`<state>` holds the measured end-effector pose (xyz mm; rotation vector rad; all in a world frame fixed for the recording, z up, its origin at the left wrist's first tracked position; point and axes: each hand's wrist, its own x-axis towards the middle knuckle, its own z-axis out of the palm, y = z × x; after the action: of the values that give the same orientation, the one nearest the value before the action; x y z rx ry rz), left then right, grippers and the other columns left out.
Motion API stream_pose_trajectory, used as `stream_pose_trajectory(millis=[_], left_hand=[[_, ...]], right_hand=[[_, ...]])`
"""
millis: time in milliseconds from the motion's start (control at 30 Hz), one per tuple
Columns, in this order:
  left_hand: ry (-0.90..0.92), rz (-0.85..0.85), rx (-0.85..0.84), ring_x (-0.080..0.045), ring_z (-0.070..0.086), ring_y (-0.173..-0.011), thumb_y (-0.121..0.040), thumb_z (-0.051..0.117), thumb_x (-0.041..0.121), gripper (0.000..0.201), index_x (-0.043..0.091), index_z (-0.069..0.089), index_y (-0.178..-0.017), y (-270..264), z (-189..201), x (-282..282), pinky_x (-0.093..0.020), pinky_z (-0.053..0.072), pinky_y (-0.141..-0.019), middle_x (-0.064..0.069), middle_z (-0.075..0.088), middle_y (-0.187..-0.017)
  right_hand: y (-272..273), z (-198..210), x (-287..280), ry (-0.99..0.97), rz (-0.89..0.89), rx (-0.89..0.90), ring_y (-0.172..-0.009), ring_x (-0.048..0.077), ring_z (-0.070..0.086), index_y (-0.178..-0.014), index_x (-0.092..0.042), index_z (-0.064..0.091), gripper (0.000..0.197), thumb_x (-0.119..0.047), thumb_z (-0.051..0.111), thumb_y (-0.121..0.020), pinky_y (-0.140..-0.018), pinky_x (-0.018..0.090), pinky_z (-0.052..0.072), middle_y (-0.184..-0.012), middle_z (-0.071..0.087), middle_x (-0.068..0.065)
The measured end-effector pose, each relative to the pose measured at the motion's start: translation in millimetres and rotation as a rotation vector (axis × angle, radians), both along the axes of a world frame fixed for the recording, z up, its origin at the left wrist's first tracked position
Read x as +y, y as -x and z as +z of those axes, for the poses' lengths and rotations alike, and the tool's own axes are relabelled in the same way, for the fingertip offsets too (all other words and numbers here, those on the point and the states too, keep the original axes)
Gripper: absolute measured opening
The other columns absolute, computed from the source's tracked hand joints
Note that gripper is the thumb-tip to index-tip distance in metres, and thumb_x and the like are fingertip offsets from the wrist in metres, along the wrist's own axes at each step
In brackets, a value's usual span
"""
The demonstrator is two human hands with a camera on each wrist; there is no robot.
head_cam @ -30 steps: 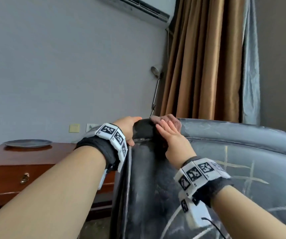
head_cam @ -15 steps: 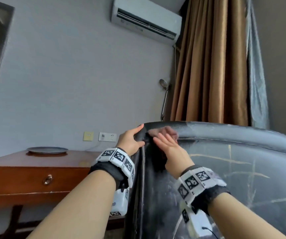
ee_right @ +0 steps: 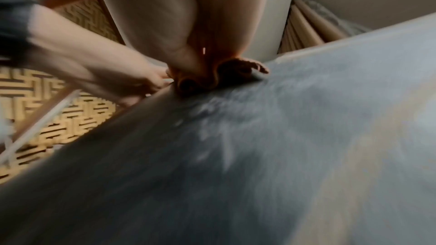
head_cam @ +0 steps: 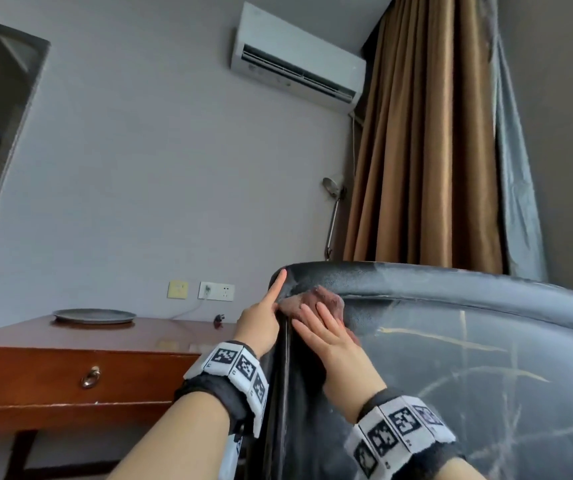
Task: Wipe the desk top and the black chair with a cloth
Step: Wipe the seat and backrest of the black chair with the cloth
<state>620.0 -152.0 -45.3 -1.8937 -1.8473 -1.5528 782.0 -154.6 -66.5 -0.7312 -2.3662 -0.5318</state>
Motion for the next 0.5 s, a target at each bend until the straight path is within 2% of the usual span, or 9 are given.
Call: stream_pose_trajectory(millis=[33,100,200,267,300,333,400,433,500], left_hand=[[0.004,-0.013,-0.008,-0.026,0.061,-0.095,-0.099,0.029,0.005,0.069,0.054,0.009,-0.143,0,-1,1,-0.028,0.045,-0.084,-0.017,0.063,-0.104],[0.016,-0.003,0.008,-0.023,0.056,-0.072,-0.101,0.028,0.011,0.063,0.053,0.007,-0.143,-1,3,-1,-0.028,0.043,-0.070,-0.012,0.057,-0.082],[0.077,-0.006,0.052,-0.018,0.043,-0.057,-0.103,0.029,0.019,0.058,0.049,0.002,-0.145,-6,3,-8,-0.027,0.036,-0.056,-0.008,0.047,-0.068],[0.124,-0.044,0.105,-0.017,0.046,-0.060,-0.102,0.032,0.020,0.063,0.049,-0.004,-0.144,-9,-5,-12,-0.028,0.040,-0.061,-0.012,0.055,-0.080],[0.141,-0.081,0.116,-0.017,0.047,-0.062,-0.102,0.033,0.020,0.066,0.052,-0.007,-0.142,-10,-13,-14,-0.030,0.043,-0.067,-0.011,0.055,-0.085],[0.142,-0.121,0.116,-0.017,0.049,-0.066,-0.101,0.034,0.020,0.068,0.055,-0.010,-0.140,-10,-21,-17,-0.032,0.047,-0.075,-0.006,0.053,-0.088],[0.120,-0.179,0.088,-0.017,0.054,-0.079,-0.101,0.036,0.019,0.072,0.060,-0.012,-0.136,-7,-35,-21,-0.026,0.047,-0.082,-0.004,0.056,-0.101],[0.101,-0.194,0.060,-0.017,0.058,-0.095,-0.101,0.038,0.018,0.073,0.060,-0.011,-0.136,-5,-39,-24,-0.021,0.042,-0.088,-0.004,0.056,-0.120],[0.061,-0.207,0.014,-0.015,0.046,-0.126,-0.101,0.040,0.017,0.073,0.058,-0.009,-0.135,0,-45,-28,-0.016,0.030,-0.100,0.002,0.034,-0.149]], right_hand=[[1,-16,0,-0.048,0.017,-0.034,-0.141,0.014,0.000,-0.146,-0.020,0.031,0.088,-0.002,0.063,-0.066,-0.114,0.030,0.019,-0.156,0.015,-0.005],[-6,-44,-4,-0.100,0.063,-0.150,-0.131,0.015,0.040,-0.130,-0.026,0.051,0.088,-0.018,0.069,-0.044,-0.100,0.029,0.040,-0.138,0.050,-0.007],[-23,-49,1,-0.183,0.119,-0.128,-0.120,0.014,0.055,-0.122,-0.027,0.062,0.068,-0.011,0.040,-0.060,-0.087,0.025,0.052,-0.131,0.057,-0.007],[-39,-21,8,-0.219,0.048,-0.066,-0.132,0.015,0.042,-0.132,-0.022,0.055,0.071,-0.001,0.032,-0.068,-0.102,0.027,0.041,-0.143,0.045,-0.005],[-47,-6,18,-0.200,0.023,-0.021,-0.141,0.014,0.023,-0.140,-0.020,0.042,0.076,0.008,0.036,-0.070,-0.111,0.031,0.033,-0.152,0.026,-0.007],[-54,7,24,-0.139,0.030,0.053,-0.143,0.012,0.005,-0.145,-0.018,0.029,0.085,0.016,0.039,-0.069,-0.115,0.035,0.026,-0.154,0.008,-0.011],[-58,13,28,-0.056,-0.007,0.168,-0.141,0.009,-0.010,-0.148,-0.018,0.019,0.095,0.022,0.045,-0.066,-0.116,0.036,0.022,-0.151,-0.007,-0.016],[-53,6,26,-0.056,-0.027,0.159,-0.141,0.011,-0.010,-0.148,-0.019,0.020,0.096,0.020,0.048,-0.065,-0.116,0.038,0.022,-0.154,-0.005,-0.012],[-41,-21,22,-0.103,0.081,0.034,-0.140,0.026,0.007,-0.142,-0.012,0.039,0.092,0.018,0.053,-0.056,-0.113,0.050,0.024,-0.154,0.022,0.008]])
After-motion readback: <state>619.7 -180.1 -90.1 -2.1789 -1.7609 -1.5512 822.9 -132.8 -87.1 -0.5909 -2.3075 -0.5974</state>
